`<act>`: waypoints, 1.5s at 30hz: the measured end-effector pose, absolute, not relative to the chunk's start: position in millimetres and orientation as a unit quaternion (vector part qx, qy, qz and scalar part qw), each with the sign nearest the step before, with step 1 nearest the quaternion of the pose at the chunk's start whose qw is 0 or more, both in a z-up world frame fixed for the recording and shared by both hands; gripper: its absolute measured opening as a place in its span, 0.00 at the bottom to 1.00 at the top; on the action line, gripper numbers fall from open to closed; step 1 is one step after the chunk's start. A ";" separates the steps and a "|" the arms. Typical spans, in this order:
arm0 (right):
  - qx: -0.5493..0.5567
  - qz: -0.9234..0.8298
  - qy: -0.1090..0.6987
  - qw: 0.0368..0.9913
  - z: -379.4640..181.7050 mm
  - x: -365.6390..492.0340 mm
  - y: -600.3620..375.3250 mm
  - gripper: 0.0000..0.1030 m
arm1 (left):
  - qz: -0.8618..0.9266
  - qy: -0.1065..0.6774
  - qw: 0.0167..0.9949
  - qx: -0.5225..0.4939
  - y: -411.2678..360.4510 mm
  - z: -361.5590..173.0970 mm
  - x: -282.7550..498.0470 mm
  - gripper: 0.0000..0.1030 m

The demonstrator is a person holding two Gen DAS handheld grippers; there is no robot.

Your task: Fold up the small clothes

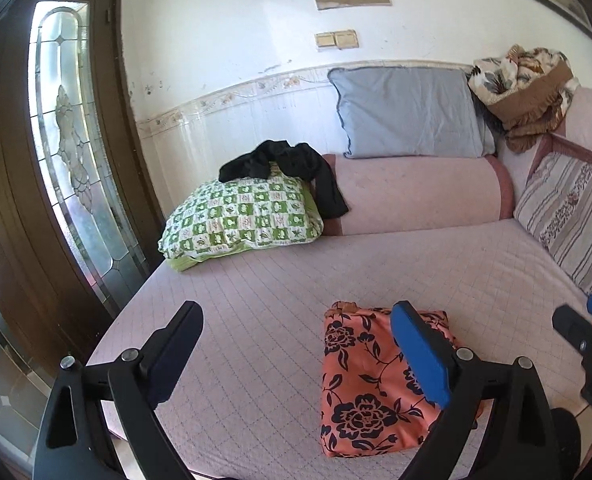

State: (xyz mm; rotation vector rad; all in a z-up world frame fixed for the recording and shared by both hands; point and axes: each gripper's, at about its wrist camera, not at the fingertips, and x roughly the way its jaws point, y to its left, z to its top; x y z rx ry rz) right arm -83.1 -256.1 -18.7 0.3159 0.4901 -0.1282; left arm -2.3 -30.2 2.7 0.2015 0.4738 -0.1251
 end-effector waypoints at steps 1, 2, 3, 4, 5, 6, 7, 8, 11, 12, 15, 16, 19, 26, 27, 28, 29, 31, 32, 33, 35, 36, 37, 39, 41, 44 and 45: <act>0.146 -0.065 0.240 0.957 -17.9 -84.3 -252.1 0.77 | -0.059 0.232 0.966 0.098 -29.3 3.9 -4.4 0.92; 0.140 -0.063 0.240 0.958 -17.7 -84.5 -249.0 0.78 | -0.053 0.232 0.966 0.098 -28.4 5.0 -6.3 0.92; 0.134 -0.060 0.242 0.959 -18.2 -83.8 -245.6 0.78 | -0.048 0.234 0.966 0.097 -27.5 4.9 -6.9 0.94; 0.132 -0.060 0.244 0.959 -19.1 -82.7 -243.0 0.78 | -0.042 0.236 0.966 0.097 -26.4 5.2 -7.8 0.99; 0.132 -0.059 0.248 0.958 -20.4 -81.2 -240.2 0.78 | -0.040 0.234 0.967 0.094 -24.4 5.5 -10.2 1.00; 0.133 -0.059 0.251 0.957 -22.1 -79.9 -237.2 0.78 | -0.041 0.230 0.968 0.091 -23.4 5.8 -12.6 1.00; 0.133 -0.060 0.252 0.957 -23.2 -78.8 -235.4 0.78 | -0.045 0.228 0.969 0.088 -21.6 6.1 -15.1 1.00; 0.132 -0.063 0.254 0.956 -24.1 -77.6 -233.8 0.78 | -0.048 0.229 0.968 0.087 -20.1 6.3 -16.2 1.00; 0.130 -0.070 0.256 0.955 -27.0 -75.0 -230.9 0.78 | -0.051 0.234 0.967 0.082 -16.9 6.7 -15.9 1.00; 0.130 -0.071 0.256 0.955 -27.6 -74.5 -230.3 0.78 | -0.051 0.234 0.967 0.082 -16.0 6.5 -15.6 1.00; 0.126 -0.076 0.257 0.955 -28.6 -73.0 -229.2 0.78 | -0.054 0.239 0.966 0.079 -14.5 5.7 -12.6 1.00; 0.124 -0.077 0.256 0.956 -28.9 -72.5 -229.2 0.78 | -0.054 0.240 0.966 0.076 -14.0 4.9 -11.6 1.00; 0.120 -0.084 0.252 0.956 -28.8 -71.4 -227.9 0.78 | -0.058 0.247 0.964 0.079 -14.5 1.6 -8.5 1.00; 0.114 -0.086 0.244 0.959 -27.9 -68.0 -226.3 0.78 | -0.056 0.249 0.963 0.088 -14.1 -3.5 -4.1 1.00; 0.112 -0.086 0.243 0.960 -28.3 -67.5 -225.4 0.78 | -0.055 0.249 0.963 0.087 -13.4 -3.6 -3.5 1.00; 0.111 -0.086 0.243 0.960 -28.6 -66.9 -225.0 0.78 | -0.055 0.250 0.963 0.085 -12.7 -4.1 -2.9 1.00; 0.110 -0.086 0.243 0.960 -29.3 -66.6 -224.3 0.78 | -0.054 0.251 0.963 0.084 -12.2 -4.6 -2.4 1.00; 0.111 -0.085 0.244 0.960 -30.8 -65.3 -223.7 0.78 | -0.052 0.251 0.963 0.083 -11.3 -5.7 -1.9 1.00; 0.112 -0.084 0.246 0.959 -32.0 -64.4 -223.8 0.78 | -0.052 0.251 0.963 0.084 -10.9 -6.3 -1.6 1.00; 0.113 -0.084 0.248 0.958 -33.1 -63.6 -223.5 0.78 | -0.051 0.251 0.963 0.085 -11.0 -6.1 -1.6 1.00; 0.112 -0.083 0.251 0.958 -35.1 -61.8 -222.8 0.78 | -0.051 0.249 0.963 0.085 -10.9 -6.7 -1.9 1.00; 0.112 -0.083 0.252 0.958 -35.8 -61.4 -222.2 0.78 | -0.053 0.249 0.963 0.086 -9.8 -7.2 -1.4 1.00; 0.111 -0.083 0.253 0.957 -36.4 -60.3 -221.8 0.78 | -0.054 0.250 0.963 0.086 -9.0 -8.0 -1.1 1.00; 0.112 -0.080 0.258 0.956 -38.7 -58.5 -220.4 0.78 | -0.054 0.250 0.963 0.086 -7.5 -9.6 -0.8 1.00; 0.113 -0.078 0.261 0.955 -40.8 -57.1 -218.5 0.78 | -0.054 0.251 0.962 0.089 -5.9 -11.2 -0.4 1.00; 0.110 -0.077 0.263 0.955 -42.2 -56.3 -215.5 0.78 | -0.053 0.254 0.961 0.090 -2.8 -14.1 1.2 1.00; 0.108 -0.077 0.263 0.956 -41.9 -56.2 -213.9 0.78 | -0.054 0.255 0.961 0.091 -2.3 -14.4 1.5 1.00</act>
